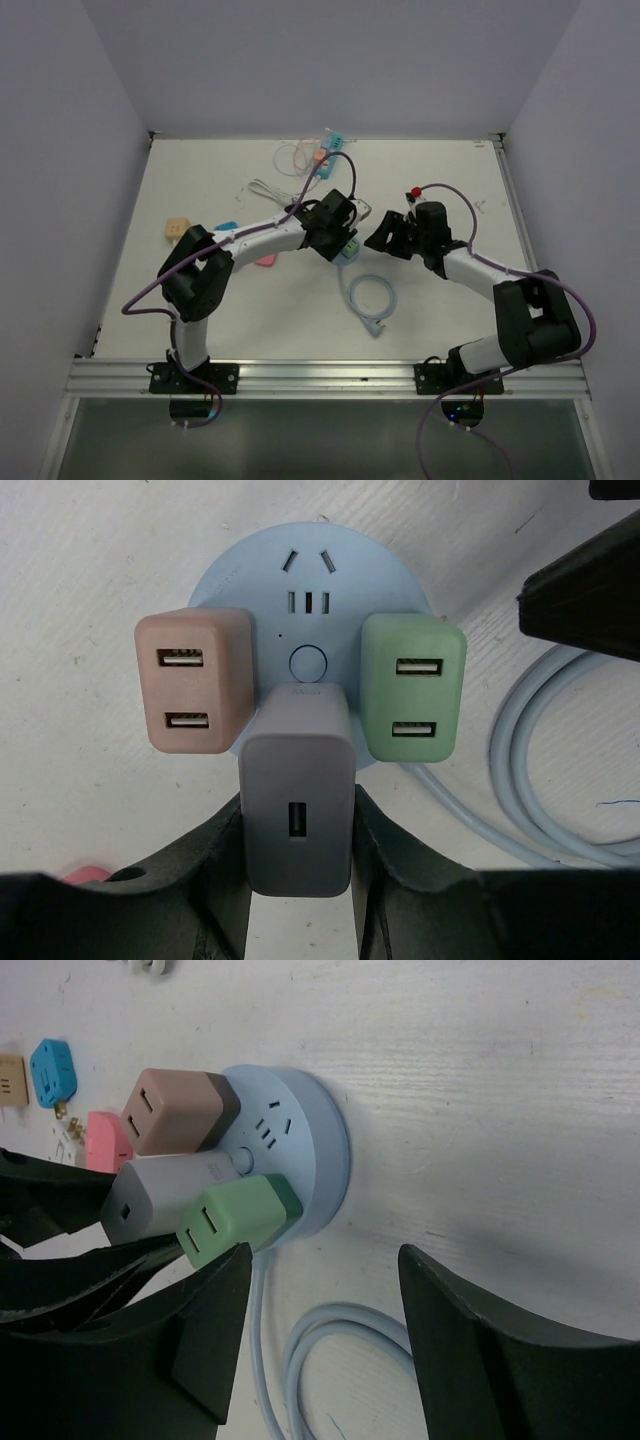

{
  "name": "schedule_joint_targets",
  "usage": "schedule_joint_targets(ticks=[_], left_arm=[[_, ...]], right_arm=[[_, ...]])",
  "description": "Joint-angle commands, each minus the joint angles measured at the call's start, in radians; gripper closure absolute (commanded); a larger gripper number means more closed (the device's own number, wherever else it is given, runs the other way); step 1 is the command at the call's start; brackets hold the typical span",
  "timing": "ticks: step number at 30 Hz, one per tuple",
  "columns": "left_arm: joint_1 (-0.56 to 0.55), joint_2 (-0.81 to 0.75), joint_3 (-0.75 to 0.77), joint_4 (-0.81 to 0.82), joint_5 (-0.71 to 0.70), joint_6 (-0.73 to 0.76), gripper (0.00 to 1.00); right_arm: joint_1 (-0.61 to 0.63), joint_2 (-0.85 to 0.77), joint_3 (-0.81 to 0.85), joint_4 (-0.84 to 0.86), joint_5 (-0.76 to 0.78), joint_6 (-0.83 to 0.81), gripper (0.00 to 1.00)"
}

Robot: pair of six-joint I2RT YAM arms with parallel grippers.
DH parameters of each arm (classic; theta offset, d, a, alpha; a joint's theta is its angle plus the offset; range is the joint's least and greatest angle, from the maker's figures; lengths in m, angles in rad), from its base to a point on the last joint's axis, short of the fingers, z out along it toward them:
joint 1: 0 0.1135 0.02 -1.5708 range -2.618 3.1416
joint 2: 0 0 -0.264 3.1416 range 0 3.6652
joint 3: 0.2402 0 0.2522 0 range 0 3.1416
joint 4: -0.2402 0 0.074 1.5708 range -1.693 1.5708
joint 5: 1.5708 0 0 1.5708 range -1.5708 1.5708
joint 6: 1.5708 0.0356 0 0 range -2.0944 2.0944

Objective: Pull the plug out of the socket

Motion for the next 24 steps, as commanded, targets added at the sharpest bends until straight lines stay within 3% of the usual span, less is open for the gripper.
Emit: schedule_joint_targets(ticks=[1, 3, 6, 14, 24], left_arm=[[-0.006, -0.069, -0.044, 0.047, 0.022, 0.01, 0.85], [-0.006, -0.113, -0.096, 0.09, 0.027, 0.013, 0.94], [-0.006, -0.183, -0.185, 0.178, 0.045, 0.022, 1.0], [-0.006, -0.349, -0.395, 0.413, 0.072, 0.021, 1.0], [-0.006, -0.484, -0.524, 0.616, 0.157, 0.017, 1.0]], right_arm=[[-0.004, 0.027, 0.01, 0.059, -0.062, -0.019, 0.35], [-0.004, 0.038, 0.016, 0.072, -0.093, -0.017, 0.29], [-0.004, 0.059, 0.022, 0.093, -0.142, -0.011, 0.24], [-0.004, 0.099, 0.05, 0.144, -0.283, 0.015, 0.2], [-0.003, 0.16, 0.054, 0.236, -0.406, 0.053, 0.2]])
